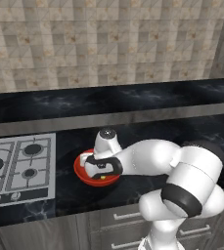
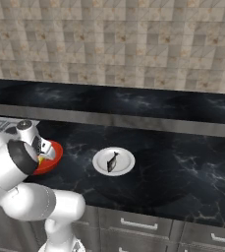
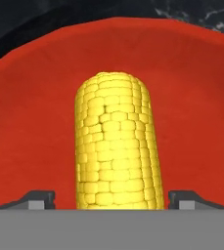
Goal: Place the fish on the plate and place the corn on the same plate.
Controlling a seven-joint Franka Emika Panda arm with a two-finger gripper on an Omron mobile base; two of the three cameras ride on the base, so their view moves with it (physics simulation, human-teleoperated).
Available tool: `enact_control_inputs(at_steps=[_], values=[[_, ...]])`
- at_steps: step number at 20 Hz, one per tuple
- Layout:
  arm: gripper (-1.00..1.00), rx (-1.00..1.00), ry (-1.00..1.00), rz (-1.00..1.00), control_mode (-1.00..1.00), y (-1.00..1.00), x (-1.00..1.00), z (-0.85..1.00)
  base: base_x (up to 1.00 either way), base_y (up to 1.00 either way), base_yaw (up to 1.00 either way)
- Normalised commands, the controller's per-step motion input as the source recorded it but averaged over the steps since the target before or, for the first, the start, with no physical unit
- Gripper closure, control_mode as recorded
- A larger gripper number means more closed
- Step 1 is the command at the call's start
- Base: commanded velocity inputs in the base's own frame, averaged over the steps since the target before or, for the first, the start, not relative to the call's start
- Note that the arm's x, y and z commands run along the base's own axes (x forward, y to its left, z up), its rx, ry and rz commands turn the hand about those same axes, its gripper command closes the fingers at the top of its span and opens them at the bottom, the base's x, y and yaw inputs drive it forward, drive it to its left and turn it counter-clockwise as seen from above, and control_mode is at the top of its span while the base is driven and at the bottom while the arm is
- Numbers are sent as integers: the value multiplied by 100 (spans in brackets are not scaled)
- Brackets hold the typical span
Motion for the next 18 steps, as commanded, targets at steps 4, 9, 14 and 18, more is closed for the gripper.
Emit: enact_control_inputs(at_steps=[4, 9, 14, 18], values=[[100, 0, 0, 0, -100, 0, 0, -15, 0, 0, 0], [100, 0, 0, 0, -100, 0, -1, -5, 0, 0, 0], [100, 0, 0, 0, -100, -1, -18, 53, 0, 0, 0], [100, 0, 0, 0, -100, -3, -15, 82, 0, 0, 0]])
